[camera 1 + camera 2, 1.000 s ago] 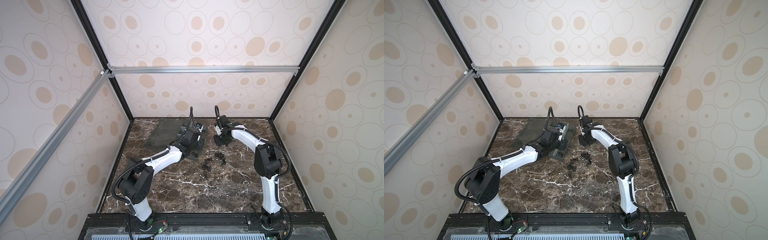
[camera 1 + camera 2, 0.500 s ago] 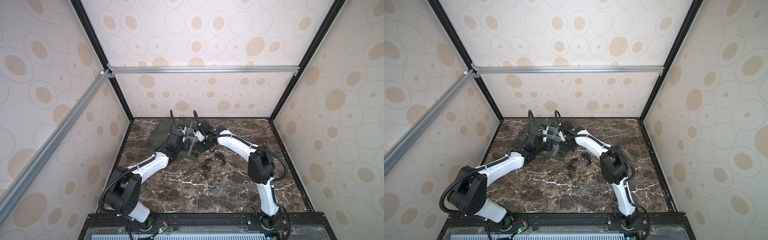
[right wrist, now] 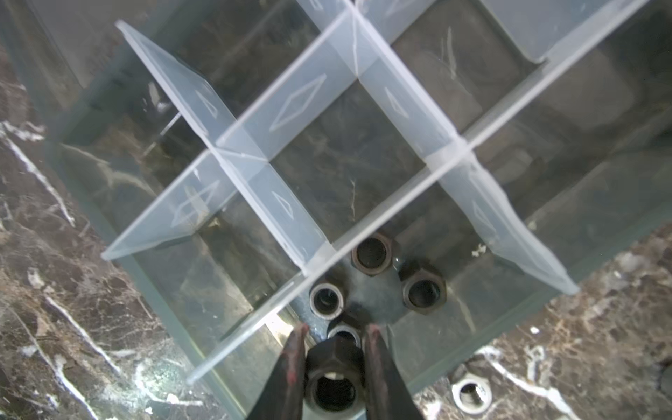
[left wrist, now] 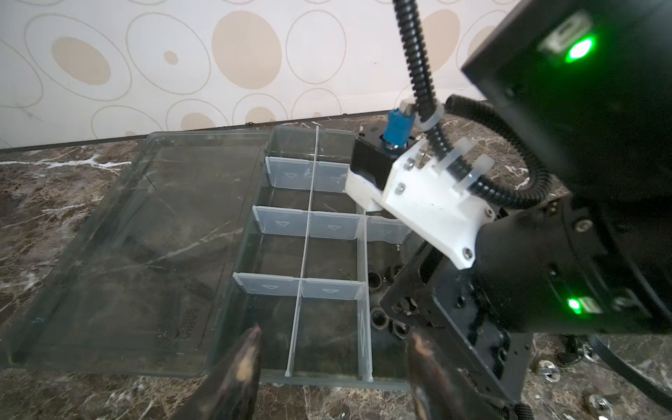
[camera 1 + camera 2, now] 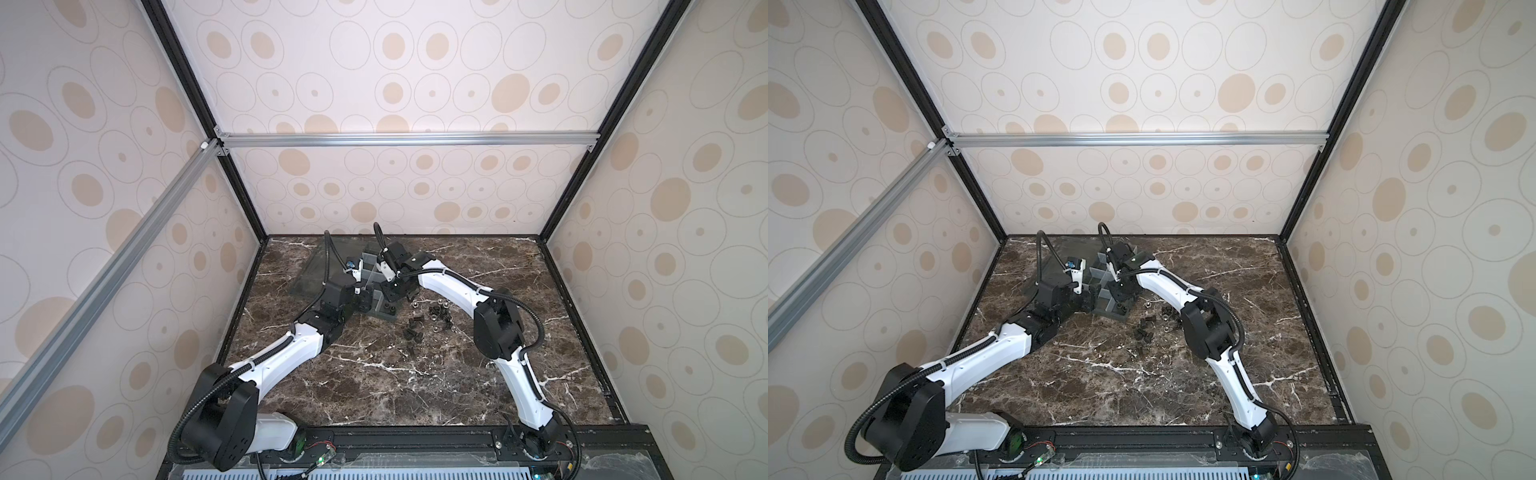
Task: Sort the screws and nuts into containers
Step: Place the nut into the container.
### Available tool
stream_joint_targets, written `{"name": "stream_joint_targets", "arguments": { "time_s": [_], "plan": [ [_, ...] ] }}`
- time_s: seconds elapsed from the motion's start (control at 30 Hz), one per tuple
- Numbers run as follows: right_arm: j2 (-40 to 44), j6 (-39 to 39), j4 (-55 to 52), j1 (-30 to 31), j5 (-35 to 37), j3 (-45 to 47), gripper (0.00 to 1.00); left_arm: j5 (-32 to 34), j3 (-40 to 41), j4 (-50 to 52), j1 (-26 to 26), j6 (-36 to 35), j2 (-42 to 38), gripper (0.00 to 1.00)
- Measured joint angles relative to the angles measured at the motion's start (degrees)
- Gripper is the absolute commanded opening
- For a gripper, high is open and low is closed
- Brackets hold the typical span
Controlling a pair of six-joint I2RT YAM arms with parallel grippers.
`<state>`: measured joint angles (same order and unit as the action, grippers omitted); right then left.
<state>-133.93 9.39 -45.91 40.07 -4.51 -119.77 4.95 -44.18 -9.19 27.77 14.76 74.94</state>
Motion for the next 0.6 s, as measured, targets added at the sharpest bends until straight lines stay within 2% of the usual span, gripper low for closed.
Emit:
{"name": "stream_joint_targets", "arguments": {
  "time_s": [0.1, 0.33, 0.47, 0.6],
  "plan": [
    [0.00, 0.17, 0.90, -0.02, 0.02, 0.70, 0.45, -0.13, 2.19, -0.74, 0.15, -0.02, -2.16, 0.66],
    [2.34, 0.20, 3.26, -0.28, 0.22, 5.42, 0.47, -1.64, 2.69, -2.38, 1.20, -1.64, -3.39, 0.66],
    [11.06, 0.46, 7.15, -1.20, 0.59, 15.82, 0.43, -1.97, 1.29, -2.16, 4.22, -4.33, -2.56, 0.62],
    [25.11, 1.60, 11.96, -5.07, -0.24, 29.90, 0.40, -3.67, -1.99, -2.91, 7.76, -6.82, 0.48, 0.58]
  ]
}}
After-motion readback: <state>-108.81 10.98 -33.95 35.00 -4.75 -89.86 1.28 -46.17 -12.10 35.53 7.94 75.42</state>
